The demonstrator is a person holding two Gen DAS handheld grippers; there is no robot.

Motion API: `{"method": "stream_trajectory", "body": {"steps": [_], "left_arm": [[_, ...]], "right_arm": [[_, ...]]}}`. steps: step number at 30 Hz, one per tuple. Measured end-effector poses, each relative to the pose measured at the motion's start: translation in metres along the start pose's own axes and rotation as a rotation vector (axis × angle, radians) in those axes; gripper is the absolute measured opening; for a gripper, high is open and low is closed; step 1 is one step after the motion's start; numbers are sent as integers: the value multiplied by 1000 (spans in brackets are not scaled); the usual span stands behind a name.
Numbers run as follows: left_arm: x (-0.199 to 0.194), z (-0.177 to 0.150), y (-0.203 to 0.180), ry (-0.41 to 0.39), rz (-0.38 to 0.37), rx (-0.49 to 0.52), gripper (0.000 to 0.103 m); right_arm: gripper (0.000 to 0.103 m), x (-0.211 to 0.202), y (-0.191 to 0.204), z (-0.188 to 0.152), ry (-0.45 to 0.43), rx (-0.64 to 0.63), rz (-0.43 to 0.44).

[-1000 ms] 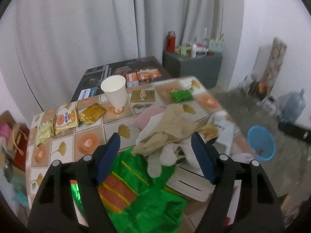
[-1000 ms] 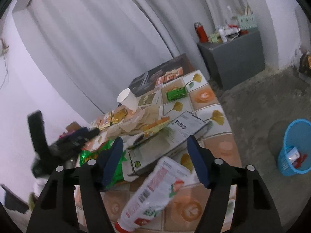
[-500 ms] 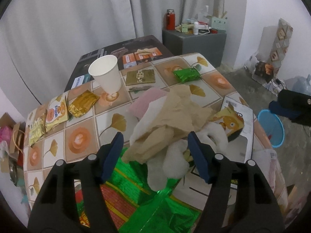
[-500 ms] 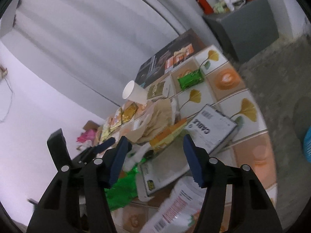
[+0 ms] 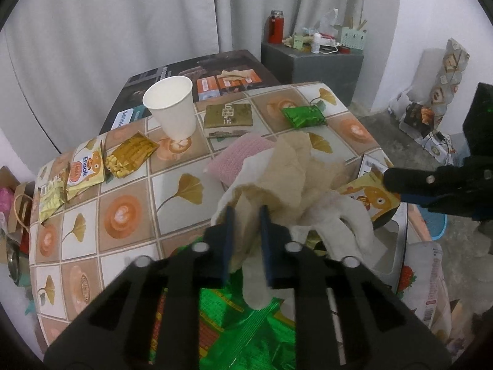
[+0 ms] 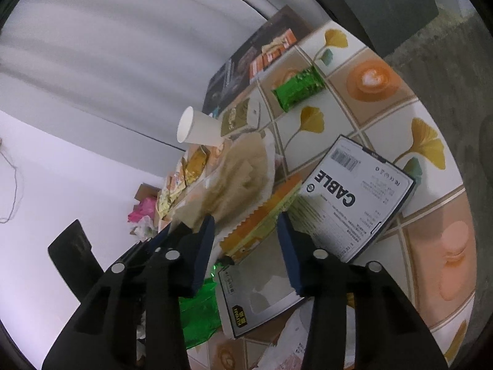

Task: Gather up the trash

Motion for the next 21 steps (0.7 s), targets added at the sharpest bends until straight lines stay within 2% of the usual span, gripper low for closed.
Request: {"method": "stream_trajectory", "body": {"steps": [2, 5, 11, 15, 21], "left_arm": [[-3, 0, 0, -13, -5, 2, 4], [-11, 3, 2, -50, -8, -2, 0], [-37, 11, 13, -145, -23, -62, 0], [-57, 14, 23, -207, -23, -116, 0], [-82, 17, 40, -281, -14, -184, 0]], "right_arm": [[32, 3, 0, -1, 12, 9, 1], [31, 2, -1, -1, 0, 7, -21], [31, -27, 10, 1, -94, -49, -28], [31, -47, 27, -5, -153, -148, -24], [31, -38, 67, -40, -74, -336, 3]]}}
Point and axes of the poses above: each gripper's, at about its wrist camera, not at the fingertips, and x roughly the way its jaws point, y to its left, z to its top, the point moved 7 cm from there along x, roughly the way its jaws point, and after that the axes turned 9 degrees about -z, right-handed, at the moved point
